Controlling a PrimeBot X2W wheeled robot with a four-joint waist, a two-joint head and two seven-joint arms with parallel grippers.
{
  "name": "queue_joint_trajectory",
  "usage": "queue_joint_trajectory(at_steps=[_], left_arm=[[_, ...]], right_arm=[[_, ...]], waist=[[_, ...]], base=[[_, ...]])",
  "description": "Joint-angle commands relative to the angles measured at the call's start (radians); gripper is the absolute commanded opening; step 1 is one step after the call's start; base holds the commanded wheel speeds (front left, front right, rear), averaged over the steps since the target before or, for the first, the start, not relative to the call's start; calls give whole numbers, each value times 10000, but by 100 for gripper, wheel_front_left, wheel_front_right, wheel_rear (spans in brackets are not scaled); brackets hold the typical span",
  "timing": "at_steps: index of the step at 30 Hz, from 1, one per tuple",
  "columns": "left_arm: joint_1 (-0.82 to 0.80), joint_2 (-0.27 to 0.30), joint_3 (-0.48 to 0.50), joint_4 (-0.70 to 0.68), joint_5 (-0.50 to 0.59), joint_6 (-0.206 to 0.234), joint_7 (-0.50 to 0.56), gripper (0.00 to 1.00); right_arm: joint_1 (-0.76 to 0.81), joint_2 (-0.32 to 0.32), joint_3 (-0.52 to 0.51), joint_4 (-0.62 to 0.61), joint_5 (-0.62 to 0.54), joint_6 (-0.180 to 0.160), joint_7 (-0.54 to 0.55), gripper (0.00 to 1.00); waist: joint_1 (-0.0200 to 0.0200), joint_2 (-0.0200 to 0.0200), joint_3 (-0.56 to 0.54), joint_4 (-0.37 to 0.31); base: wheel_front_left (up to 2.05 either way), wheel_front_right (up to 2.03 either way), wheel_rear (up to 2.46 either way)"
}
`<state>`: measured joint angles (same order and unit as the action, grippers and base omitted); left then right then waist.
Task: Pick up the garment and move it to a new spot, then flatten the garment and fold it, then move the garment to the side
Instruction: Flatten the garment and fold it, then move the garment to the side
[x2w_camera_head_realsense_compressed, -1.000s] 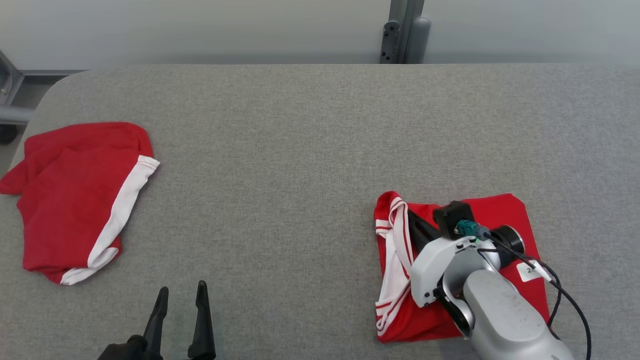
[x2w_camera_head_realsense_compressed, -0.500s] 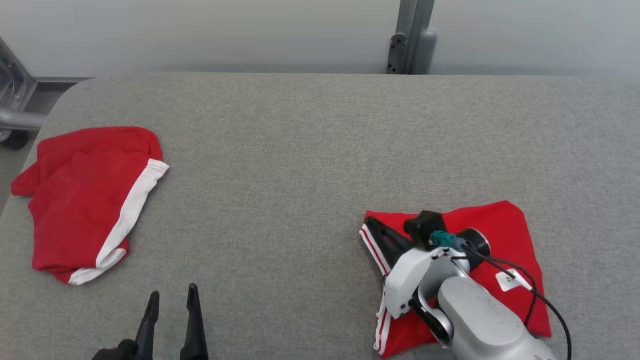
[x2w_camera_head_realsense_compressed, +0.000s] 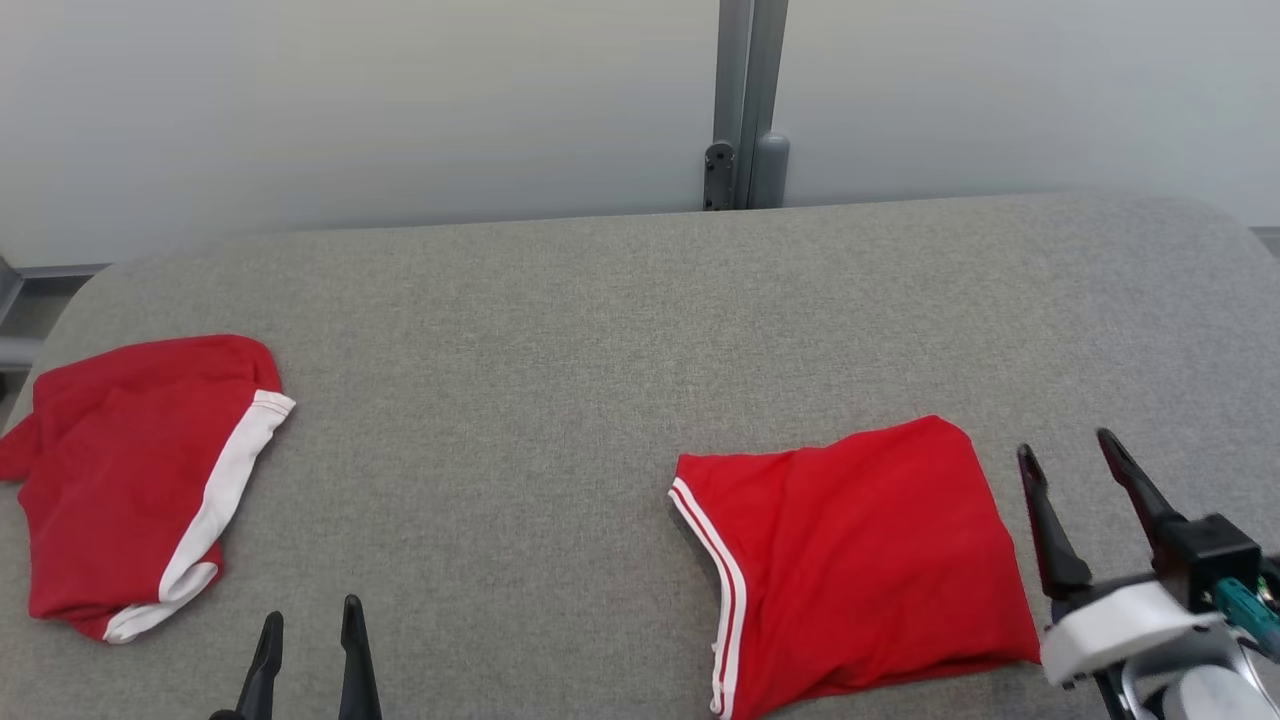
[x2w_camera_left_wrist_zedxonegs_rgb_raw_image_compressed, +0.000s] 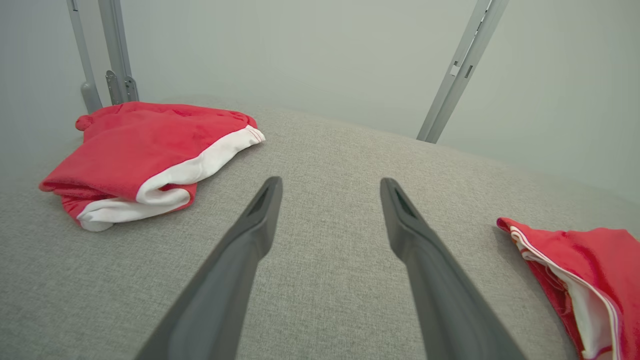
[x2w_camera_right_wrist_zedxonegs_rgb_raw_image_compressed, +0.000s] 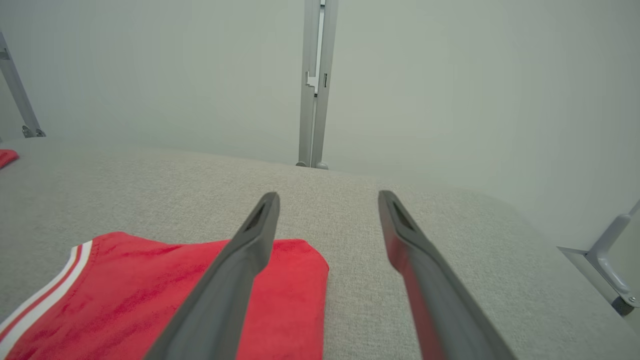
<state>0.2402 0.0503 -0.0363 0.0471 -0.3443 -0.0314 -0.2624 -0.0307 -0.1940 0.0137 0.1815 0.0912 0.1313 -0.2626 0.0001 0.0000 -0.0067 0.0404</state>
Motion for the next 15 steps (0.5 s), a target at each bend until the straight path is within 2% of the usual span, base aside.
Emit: queue_joint_trajectory(at_steps=[1,5,15], left_arm=[[41,17,43,64,177,-54,-30,100],[-167,17,75,193,436,-208,-30,100],[-367,15,310,762,916,-530,-30,100]], right_arm=[[456,50,-277,-59,-20,-10,-23,100],[1417,117,-1021,88,-77,-10,-26,100],[1990,630,-1437,311,-189,-10,-27,100]], waist=[[-1,0,-216,-55],[-1,0,-374,112],[-1,0,-512,251]], base=[[0,0,0],[0,0,0],[0,0,0]])
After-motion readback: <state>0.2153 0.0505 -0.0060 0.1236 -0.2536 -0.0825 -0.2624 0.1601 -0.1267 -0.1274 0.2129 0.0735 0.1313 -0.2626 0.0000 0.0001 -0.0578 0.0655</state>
